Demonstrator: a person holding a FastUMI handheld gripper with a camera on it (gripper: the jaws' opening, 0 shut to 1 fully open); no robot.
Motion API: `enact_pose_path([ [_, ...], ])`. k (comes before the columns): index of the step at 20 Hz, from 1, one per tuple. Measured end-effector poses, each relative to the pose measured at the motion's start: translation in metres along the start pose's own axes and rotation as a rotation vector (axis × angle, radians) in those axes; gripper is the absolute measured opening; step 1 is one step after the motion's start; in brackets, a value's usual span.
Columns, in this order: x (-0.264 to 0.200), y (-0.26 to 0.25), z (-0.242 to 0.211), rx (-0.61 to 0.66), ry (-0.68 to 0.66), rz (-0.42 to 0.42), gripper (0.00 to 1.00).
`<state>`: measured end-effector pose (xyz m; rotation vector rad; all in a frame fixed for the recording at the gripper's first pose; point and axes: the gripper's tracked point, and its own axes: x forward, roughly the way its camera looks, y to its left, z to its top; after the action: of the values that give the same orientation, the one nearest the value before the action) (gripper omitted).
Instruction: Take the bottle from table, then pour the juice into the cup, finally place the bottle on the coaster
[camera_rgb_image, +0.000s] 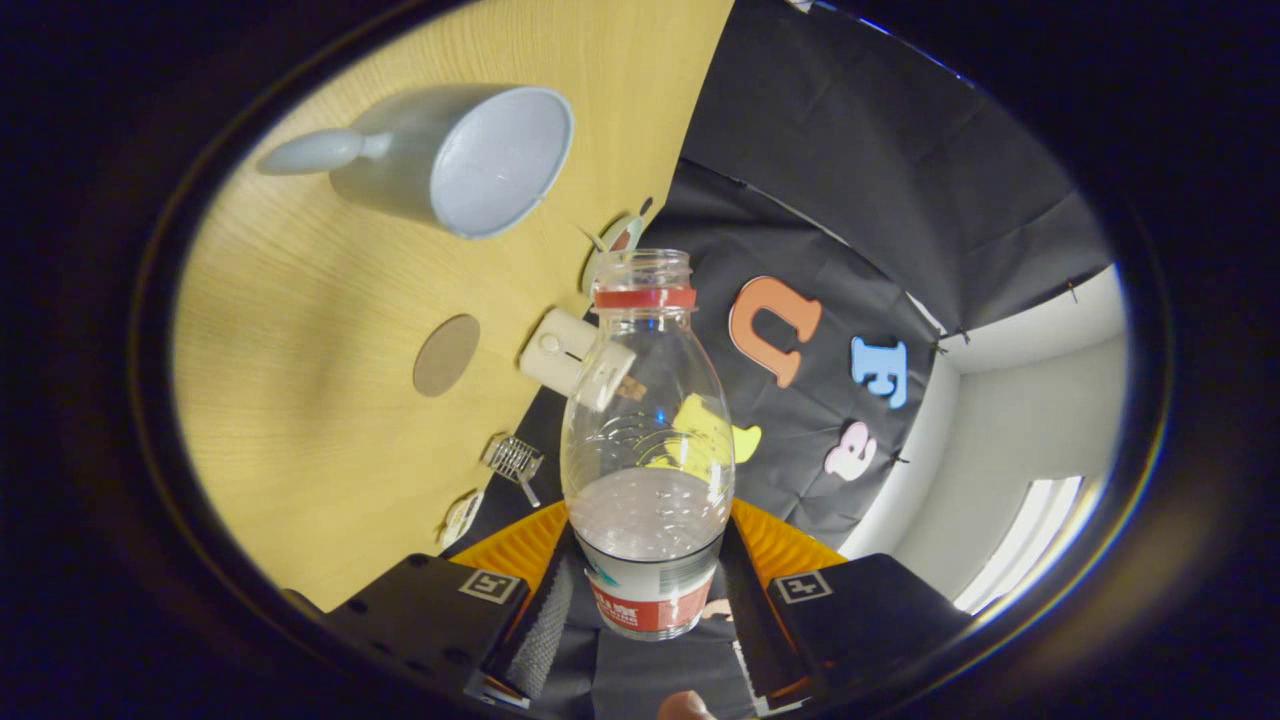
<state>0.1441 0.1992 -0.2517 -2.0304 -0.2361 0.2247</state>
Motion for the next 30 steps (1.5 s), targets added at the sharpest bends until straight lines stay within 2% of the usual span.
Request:
enact_pose_path([
  [10,0.003,-0.01,0.0,-0.018,-0.002,-0.013,0.77],
  [19,0.003,-0.002,0.002,0.036,0.001,-0.011,0.77],
  [27,-0.004,0.019,0.004,0.293,0.019,0.067,0.78],
  [30,-0.008,0.022,0.0,0.441,0.033,0.094,0.78],
])
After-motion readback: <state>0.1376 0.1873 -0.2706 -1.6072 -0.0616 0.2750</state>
